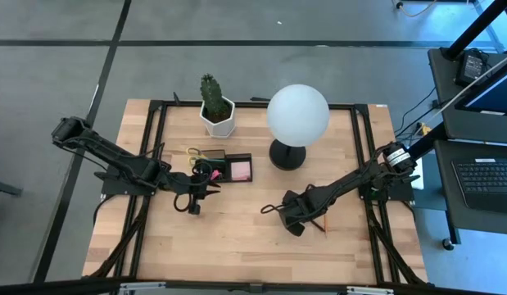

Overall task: Pick and place office supplies into organizer
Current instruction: Put the black pen into the black desk organizer

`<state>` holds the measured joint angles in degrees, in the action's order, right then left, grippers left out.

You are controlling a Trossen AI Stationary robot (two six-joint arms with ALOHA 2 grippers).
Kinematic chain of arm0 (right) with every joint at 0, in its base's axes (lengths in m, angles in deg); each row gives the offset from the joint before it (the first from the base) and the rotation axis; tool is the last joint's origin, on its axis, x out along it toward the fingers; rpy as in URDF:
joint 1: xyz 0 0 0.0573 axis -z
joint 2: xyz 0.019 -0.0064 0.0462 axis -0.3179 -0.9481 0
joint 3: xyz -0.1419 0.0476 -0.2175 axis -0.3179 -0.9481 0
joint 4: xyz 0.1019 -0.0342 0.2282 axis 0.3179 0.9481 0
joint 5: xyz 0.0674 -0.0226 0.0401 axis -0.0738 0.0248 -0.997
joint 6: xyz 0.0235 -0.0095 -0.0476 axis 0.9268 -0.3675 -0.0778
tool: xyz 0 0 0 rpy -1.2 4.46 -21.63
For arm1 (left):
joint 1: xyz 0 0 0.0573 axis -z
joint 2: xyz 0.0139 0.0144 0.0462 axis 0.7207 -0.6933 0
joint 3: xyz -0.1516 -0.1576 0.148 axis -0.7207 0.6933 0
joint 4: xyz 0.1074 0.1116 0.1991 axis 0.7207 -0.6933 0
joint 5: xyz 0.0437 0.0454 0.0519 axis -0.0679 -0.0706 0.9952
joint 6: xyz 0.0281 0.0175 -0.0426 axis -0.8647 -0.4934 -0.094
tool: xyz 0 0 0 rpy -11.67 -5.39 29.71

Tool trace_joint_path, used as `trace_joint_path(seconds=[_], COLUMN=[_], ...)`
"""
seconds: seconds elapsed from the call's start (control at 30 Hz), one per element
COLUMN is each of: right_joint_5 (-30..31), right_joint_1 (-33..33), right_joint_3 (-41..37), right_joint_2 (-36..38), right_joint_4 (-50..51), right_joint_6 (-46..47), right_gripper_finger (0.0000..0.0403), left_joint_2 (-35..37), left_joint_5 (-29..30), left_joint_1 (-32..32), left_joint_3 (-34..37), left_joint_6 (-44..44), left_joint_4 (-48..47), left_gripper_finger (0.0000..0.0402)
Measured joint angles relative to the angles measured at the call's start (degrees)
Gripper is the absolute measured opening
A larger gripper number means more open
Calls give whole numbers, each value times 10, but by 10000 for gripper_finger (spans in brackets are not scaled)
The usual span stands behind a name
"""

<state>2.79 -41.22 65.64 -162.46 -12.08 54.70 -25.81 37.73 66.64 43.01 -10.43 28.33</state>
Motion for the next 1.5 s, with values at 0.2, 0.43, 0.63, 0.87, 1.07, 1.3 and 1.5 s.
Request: trace_joint_path(seconds=[0.2, 0.43, 0.63, 0.87, 1.07, 1.3, 1.5], right_joint_5=[-5, -7, -7, -2, 17, 27, 80], right_joint_1=[0, 0, 0, 1, 14, 36, 65], right_joint_3=[0, 0, 0, 25, 64, 100, 169], right_joint_2=[0, 1, 1, -2, -4, -4, -3], right_joint_4=[-4, -7, -8, 6, -19, -22, -50], right_joint_6=[1, -1, -4, -33, -77, -137, -237], right_gripper_finger=[77, 33, 30, 21, 20, 20, 20], left_joint_2=[0, 0, 0, 0, 0, 0, 0], left_joint_5=[0, 0, 0, 0, -24, -104, -188], left_joint_1=[0, 0, 0, 0, 0, 0, 0], left_joint_3=[0, 0, 0, 0, 0, 0, 0], left_joint_6=[2, 9, 9, 9, 21, 102, 196], left_joint_4=[0, 0, 0, 0, -19, -107, -175], left_gripper_finger=[61, 61, 61, 61, 61, 61, 61])
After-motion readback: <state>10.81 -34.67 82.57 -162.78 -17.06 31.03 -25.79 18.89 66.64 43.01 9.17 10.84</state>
